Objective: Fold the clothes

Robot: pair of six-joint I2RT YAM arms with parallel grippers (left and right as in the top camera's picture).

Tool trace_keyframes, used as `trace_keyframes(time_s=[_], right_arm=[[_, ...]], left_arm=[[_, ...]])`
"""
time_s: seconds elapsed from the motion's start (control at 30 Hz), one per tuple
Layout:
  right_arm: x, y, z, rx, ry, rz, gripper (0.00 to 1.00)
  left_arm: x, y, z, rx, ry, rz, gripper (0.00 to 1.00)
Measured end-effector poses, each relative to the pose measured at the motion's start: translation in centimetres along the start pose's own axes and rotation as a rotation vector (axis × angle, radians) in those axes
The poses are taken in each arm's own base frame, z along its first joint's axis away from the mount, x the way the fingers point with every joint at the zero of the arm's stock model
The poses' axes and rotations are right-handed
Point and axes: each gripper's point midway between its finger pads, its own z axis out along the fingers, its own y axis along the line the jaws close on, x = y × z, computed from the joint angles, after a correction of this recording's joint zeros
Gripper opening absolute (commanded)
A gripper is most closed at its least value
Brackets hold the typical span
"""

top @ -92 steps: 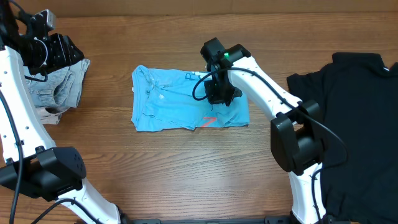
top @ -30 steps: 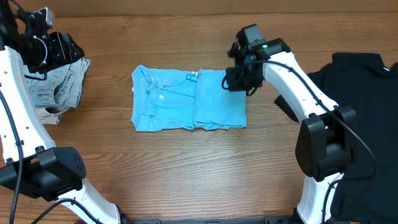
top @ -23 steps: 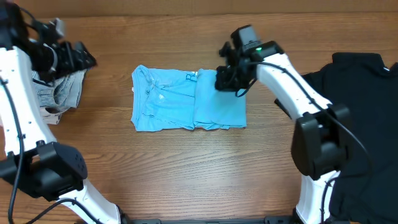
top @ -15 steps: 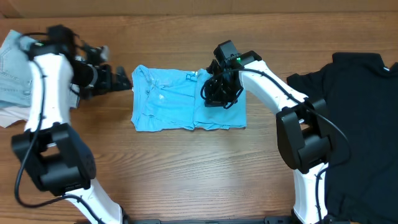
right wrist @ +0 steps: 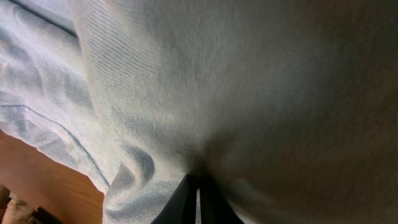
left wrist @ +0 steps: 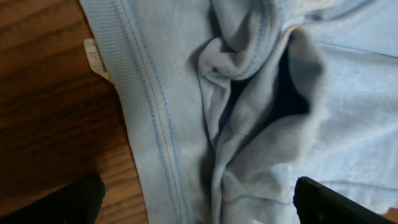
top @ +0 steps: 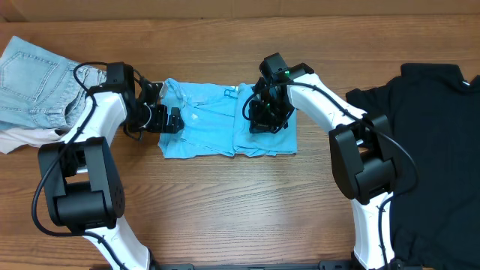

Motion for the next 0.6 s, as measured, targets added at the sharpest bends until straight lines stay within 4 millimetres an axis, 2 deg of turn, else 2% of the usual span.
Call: trace_keyframes(time_s=[0.13, 0.27, 0.47, 0.6], right_arm=[[0.0, 0.0, 0.0, 0.000, 0.000, 0.001, 0.07], [0.0, 0.0, 0.0, 0.000, -0.001, 0.000, 0.07], [0.0, 0.0, 0.0, 0.000, 0.000, -0.008, 0.07], [0.0, 0.0, 0.0, 0.000, 0.000, -0.013, 0.07]], left_arm=[[0.1, 0.0, 0.7, 0.010, -0.018, -0.035, 1.00], [-0.7, -0.1, 1.1, 0.031, -0.047, -0.059, 1.00], [-3.2, -0.7, 1.7, 0.127, -0.123, -0.092, 1.00], [-4.1, -1.6, 2.1, 0.202, -0.144, -0.093, 1.00]])
